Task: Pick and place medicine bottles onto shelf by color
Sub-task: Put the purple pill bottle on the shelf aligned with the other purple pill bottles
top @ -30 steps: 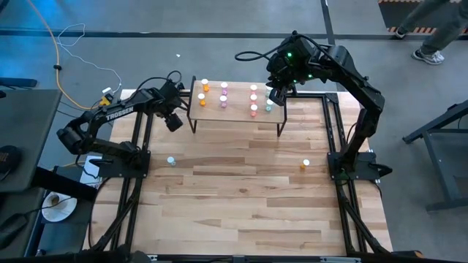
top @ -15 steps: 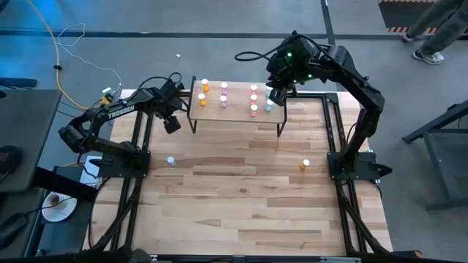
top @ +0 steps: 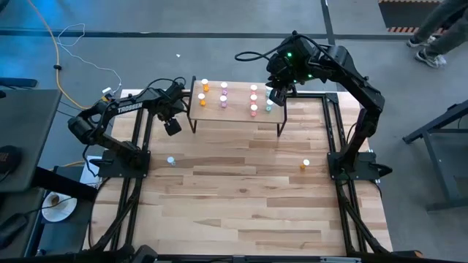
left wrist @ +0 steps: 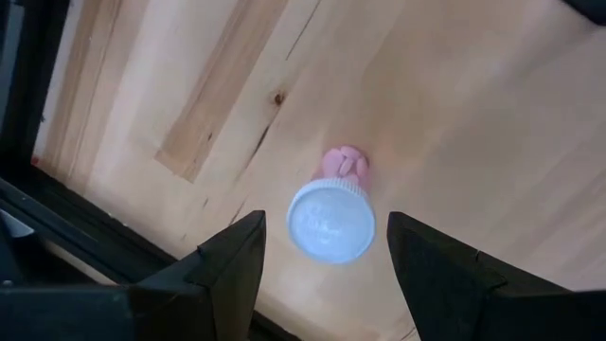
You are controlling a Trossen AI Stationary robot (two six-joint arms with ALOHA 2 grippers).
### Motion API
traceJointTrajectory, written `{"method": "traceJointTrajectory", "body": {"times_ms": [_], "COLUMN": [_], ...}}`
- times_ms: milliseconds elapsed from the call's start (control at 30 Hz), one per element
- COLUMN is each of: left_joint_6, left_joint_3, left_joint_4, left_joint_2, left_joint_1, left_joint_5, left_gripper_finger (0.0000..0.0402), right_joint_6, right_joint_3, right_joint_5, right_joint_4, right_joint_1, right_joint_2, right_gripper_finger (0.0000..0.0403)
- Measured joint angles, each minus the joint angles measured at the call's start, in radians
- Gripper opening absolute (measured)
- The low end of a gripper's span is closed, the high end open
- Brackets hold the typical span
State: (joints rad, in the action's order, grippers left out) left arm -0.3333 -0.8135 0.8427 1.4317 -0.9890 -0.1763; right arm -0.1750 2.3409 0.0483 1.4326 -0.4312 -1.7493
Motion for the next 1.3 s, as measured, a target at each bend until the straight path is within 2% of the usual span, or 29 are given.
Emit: {"method": "traceJointTrajectory", "body": {"times_ms": [333,900,1300], "left_joint_6": [0.012,-0.009,-0.01], "left_joint_3": [0.0,0.0,0.0], "left_joint_4": [-0.008,-0.038,-0.036], "left_joint_2": [0.01,0.01,0.01], "left_joint_1": [0.0,-0.001,-0.001], "left_joint_5": [-0.001,0.0,0.001], "left_gripper_finger": [0.021,0.0132,0.0113], "right_joint_6": [0.002,0.002,0.002], "right_joint_3": [0.0,0.0,0.0], "right_joint_5": [0.0,0.0,0.0], "right_joint_4": [0.0,0.001,0.001], "right_joint_1": [0.0,0.0,0.0], "right_joint_2": [0.0,0.0,0.0], "right_gripper_finger": [0.0089,0.0089,0.0089]}}
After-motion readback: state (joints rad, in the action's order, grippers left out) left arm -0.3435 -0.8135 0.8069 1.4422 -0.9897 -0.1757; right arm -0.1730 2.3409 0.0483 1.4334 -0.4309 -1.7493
